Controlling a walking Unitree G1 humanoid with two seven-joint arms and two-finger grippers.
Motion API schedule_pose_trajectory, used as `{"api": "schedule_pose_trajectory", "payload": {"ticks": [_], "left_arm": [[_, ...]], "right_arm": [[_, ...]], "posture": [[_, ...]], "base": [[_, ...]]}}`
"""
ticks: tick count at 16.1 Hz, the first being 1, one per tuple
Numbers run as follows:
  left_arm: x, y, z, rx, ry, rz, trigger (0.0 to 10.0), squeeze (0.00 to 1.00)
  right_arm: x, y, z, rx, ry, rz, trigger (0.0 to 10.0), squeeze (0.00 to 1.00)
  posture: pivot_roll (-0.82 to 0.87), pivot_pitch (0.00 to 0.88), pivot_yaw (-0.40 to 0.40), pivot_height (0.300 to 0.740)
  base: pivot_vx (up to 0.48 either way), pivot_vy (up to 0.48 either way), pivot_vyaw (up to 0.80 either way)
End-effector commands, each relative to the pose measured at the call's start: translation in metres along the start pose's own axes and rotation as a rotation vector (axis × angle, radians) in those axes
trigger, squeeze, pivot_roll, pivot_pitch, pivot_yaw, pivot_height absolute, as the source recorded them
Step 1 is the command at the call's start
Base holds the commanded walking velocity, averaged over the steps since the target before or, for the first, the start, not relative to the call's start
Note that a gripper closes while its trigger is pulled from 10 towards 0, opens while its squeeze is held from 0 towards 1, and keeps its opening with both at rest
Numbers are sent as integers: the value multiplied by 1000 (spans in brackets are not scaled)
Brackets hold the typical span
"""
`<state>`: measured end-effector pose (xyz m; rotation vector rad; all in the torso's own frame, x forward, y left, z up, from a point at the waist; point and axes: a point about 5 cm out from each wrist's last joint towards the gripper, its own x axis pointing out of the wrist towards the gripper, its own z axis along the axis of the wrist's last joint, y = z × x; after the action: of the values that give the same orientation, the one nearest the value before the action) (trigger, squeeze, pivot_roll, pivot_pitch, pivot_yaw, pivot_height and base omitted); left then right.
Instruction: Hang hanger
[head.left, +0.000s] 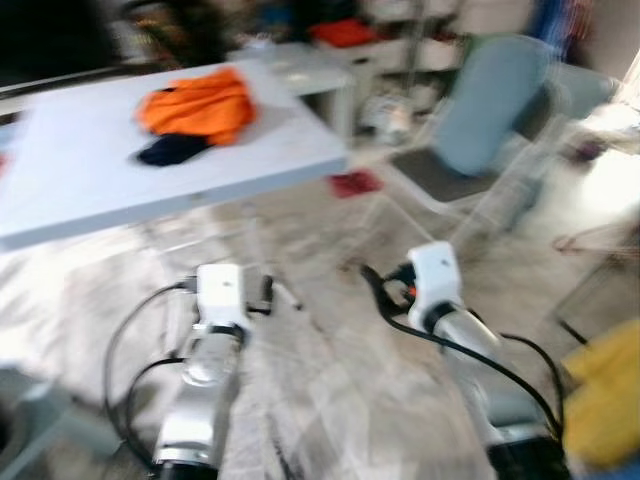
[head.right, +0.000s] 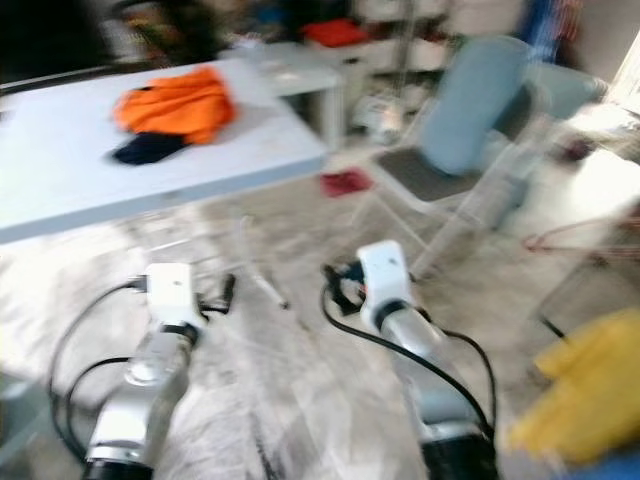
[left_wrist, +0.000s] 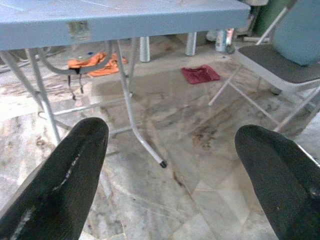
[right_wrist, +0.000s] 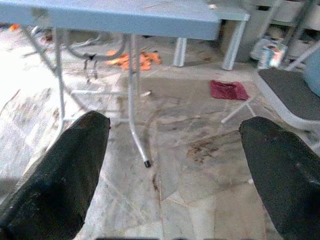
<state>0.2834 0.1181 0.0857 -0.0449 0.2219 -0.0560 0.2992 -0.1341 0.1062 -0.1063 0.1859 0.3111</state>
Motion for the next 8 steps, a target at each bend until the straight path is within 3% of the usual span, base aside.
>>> {"api": "schedule_pose_trajectory", "payload": {"ticks": [1,6,8], "left_arm": [[0,4,2,-5,-6,12,10000,0],[1,4,2,-12,-4,9,10000,0],[2,3,2,-13,-2,7,10000,0]], "right_arm": [[3,5,7,10,-29,18,10000,0],[2,5,8,20,-36,20,10000,0],[2,5,10,57,-49,17,10000,0]], "posture": [[-58,0,-40,740],[-61,0,-41,740],[-60,0,-42,740]], "base": [[0,0,800],[0,0,800],[0,0,0]]}}
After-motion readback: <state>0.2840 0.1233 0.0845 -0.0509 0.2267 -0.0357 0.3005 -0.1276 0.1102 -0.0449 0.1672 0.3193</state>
